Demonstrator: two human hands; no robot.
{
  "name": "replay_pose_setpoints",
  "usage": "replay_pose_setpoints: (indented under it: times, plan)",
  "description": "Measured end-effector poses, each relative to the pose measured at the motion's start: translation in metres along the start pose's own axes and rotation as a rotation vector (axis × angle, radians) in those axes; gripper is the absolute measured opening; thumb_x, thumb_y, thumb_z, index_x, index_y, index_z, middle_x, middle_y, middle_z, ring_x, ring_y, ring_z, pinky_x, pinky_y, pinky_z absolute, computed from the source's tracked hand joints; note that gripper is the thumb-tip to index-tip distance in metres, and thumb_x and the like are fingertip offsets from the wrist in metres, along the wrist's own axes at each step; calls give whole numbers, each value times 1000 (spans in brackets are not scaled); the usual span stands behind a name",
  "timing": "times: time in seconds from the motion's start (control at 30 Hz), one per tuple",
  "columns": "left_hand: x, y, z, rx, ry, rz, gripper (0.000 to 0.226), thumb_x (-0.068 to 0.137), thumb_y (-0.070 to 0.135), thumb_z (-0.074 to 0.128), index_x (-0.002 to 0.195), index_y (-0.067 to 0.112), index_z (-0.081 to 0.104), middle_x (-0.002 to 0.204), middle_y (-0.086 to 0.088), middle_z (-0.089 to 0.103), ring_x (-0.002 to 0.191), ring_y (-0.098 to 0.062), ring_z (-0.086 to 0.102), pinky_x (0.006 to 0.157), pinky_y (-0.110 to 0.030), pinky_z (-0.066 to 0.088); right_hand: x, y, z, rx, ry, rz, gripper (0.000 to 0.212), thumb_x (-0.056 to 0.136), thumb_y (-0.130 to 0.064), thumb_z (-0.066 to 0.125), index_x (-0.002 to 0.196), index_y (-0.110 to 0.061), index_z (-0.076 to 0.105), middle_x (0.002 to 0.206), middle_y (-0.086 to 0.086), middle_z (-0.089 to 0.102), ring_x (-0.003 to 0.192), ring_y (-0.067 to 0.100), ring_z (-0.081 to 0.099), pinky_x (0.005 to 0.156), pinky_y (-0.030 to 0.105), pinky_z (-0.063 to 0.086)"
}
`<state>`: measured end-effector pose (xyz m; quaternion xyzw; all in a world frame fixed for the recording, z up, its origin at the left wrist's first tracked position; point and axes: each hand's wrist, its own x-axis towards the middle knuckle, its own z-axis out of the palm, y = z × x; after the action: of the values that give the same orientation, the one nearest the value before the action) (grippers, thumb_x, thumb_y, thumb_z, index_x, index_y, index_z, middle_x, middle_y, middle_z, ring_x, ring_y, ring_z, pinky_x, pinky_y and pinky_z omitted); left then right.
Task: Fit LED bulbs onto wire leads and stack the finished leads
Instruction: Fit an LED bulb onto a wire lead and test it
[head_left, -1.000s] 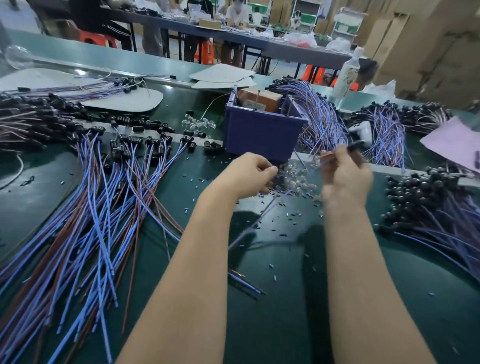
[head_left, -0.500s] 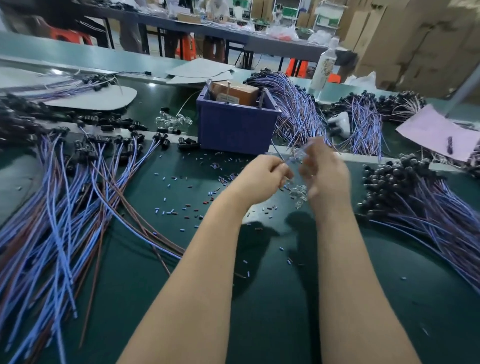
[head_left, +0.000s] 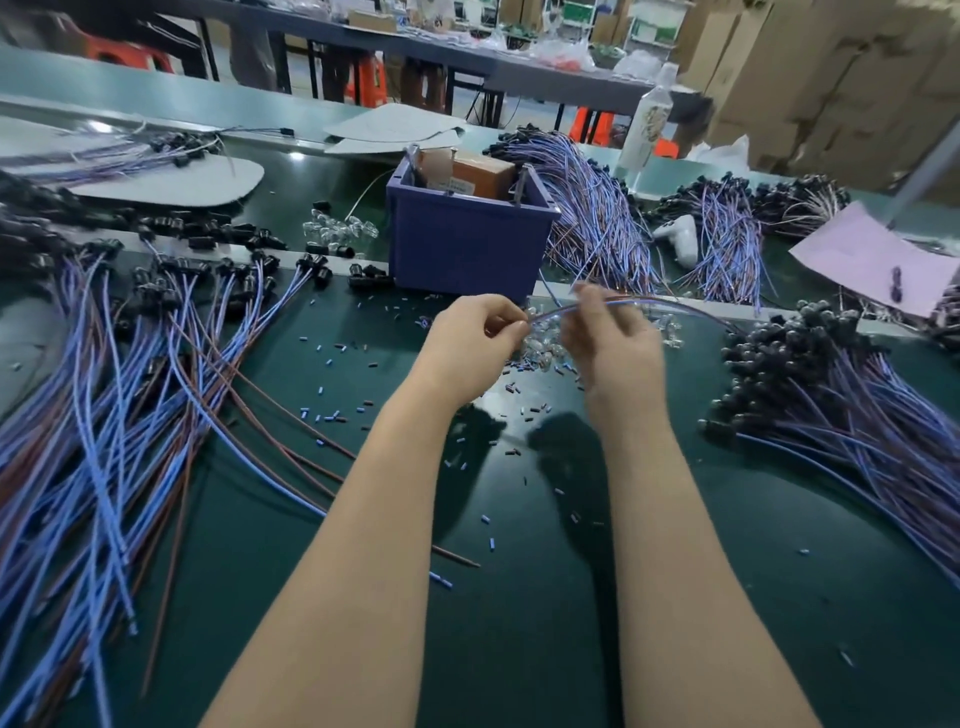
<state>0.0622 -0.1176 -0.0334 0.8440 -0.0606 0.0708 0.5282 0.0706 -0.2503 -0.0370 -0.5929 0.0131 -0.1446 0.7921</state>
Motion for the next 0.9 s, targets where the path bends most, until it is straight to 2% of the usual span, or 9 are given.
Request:
replay_pose_setpoints:
  times: [0.07, 0.13, 0.2, 0.3, 0.4, 0.53, 0.63, 0.77, 0.9]
  plan:
    - [0, -2, 5, -5, 24, 6, 11, 92, 15, 57, 90, 15, 68, 84, -5, 70, 79, -18, 62, 76, -26, 47, -3, 11, 8, -238, -140, -42, 17, 93, -14, 58, 77, -15, 65, 68, -1, 63, 59, 6, 57, 61, 19, 50]
    - [-1, -5, 6, 30, 53, -6, 12, 92, 16, 58, 93, 15, 69, 88, -3, 71, 81, -16, 62, 72, -21, 43, -3, 16, 10, -351, -138, -109, 22, 93, -13, 59, 72, -17, 65, 65, -2, 63, 56, 4, 57, 60, 19, 50]
    - [-1, -10, 5, 81, 69, -31, 13, 92, 17, 56, 93, 17, 70, 89, -1, 71, 83, -15, 62, 74, -21, 42, -1, 16, 6, -288, -27, -127, 22, 93, -14, 58, 71, -16, 64, 61, -2, 61, 51, 3, 55, 57, 19, 49]
    - [0, -18, 1, 170, 127, -95, 15, 93, 21, 55, 90, 17, 70, 91, -1, 71, 90, -19, 62, 84, -28, 48, 5, 14, -4, -133, 126, -114, 23, 95, -15, 56, 73, -12, 63, 55, -6, 59, 46, 1, 54, 52, 15, 48]
    - [1, -21, -4, 165, 182, -142, 18, 93, 24, 56, 78, 22, 67, 81, 3, 70, 84, -17, 63, 81, -29, 49, 7, 13, -8, -8, 210, -98, 25, 95, -14, 56, 70, -12, 62, 50, -9, 59, 46, 1, 53, 52, 13, 48]
    - [3, -18, -5, 154, 206, -126, 22, 92, 26, 58, 73, 21, 69, 66, 9, 65, 69, -12, 58, 70, -25, 45, 8, 12, -8, 60, 261, -89, 25, 95, -14, 56, 71, -12, 63, 51, -9, 59, 47, 1, 54, 53, 13, 49]
    - [2, -16, -5, 141, 196, -121, 25, 91, 29, 59, 68, 23, 67, 56, 14, 60, 56, 0, 50, 58, -21, 40, 10, 12, -10, 112, 285, -77, 25, 95, -13, 55, 71, -11, 62, 48, -9, 59, 45, 1, 53, 51, 12, 48]
    - [1, -14, -9, -80, 103, -119, 22, 92, 25, 60, 74, 17, 69, 64, 8, 68, 55, 4, 52, 62, -18, 44, 11, 11, -11, 158, 307, -56, 25, 96, -13, 55, 72, -10, 62, 48, -10, 60, 45, 1, 54, 53, 12, 49]
    - [0, -15, -9, -113, 88, -139, 25, 93, 25, 58, 72, 16, 69, 63, 7, 69, 47, 8, 50, 59, -15, 41, 10, 10, -12, 177, 333, -37, 25, 96, -12, 54, 72, -9, 61, 47, -10, 60, 45, 1, 54, 53, 13, 50]
